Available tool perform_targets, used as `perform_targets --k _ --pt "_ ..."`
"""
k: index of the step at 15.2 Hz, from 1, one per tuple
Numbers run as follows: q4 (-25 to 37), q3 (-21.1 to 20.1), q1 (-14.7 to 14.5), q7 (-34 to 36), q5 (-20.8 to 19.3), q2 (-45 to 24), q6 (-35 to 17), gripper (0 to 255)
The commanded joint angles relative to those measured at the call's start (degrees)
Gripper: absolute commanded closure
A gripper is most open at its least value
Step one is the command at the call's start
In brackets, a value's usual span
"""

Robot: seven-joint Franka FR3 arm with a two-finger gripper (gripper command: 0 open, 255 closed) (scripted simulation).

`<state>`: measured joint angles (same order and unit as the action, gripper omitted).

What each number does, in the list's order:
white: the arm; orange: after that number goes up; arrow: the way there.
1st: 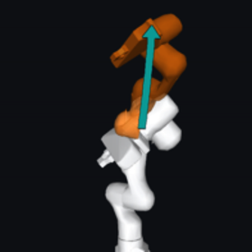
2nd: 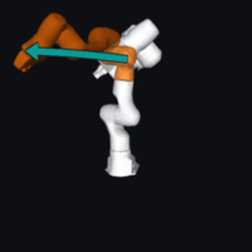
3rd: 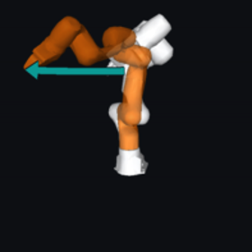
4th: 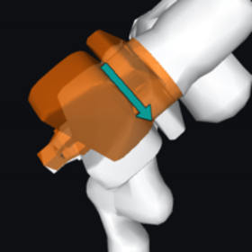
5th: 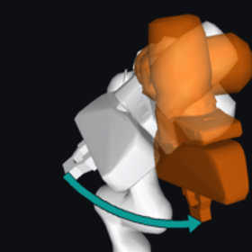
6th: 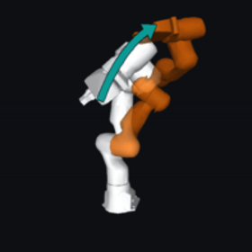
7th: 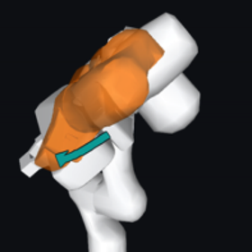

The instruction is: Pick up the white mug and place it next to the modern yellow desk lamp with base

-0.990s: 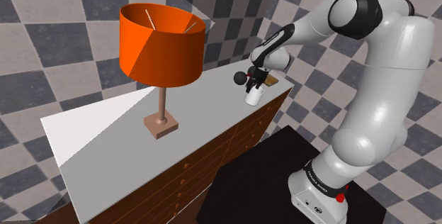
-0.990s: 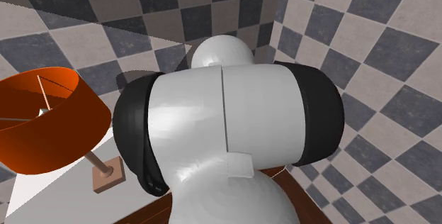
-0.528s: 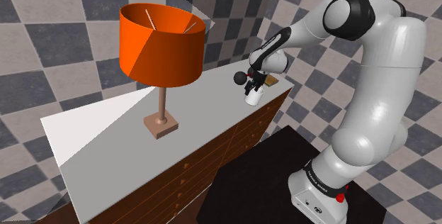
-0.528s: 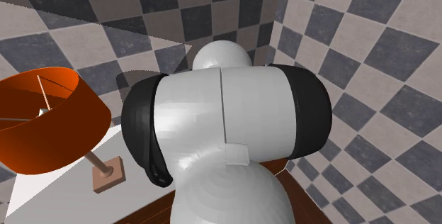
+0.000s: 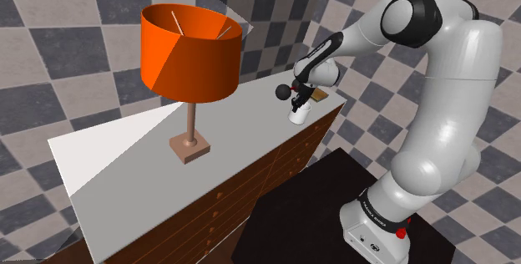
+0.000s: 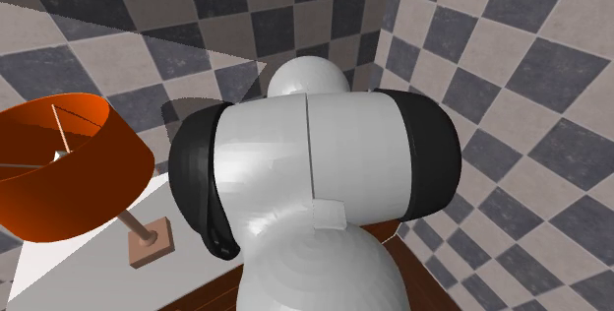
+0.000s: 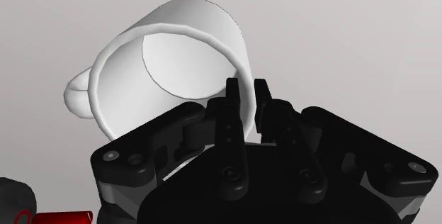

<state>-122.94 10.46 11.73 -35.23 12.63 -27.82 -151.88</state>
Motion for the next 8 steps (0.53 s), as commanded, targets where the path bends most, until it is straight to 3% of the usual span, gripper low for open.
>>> perform_targets --k 1,8 --pt "0.0 -0.01 0.0 0.0 0.0 -0.02 -0.01 255" --pt "-0.33 0.63 -0.48 0.57 -0.76 2.02 1.68 255"
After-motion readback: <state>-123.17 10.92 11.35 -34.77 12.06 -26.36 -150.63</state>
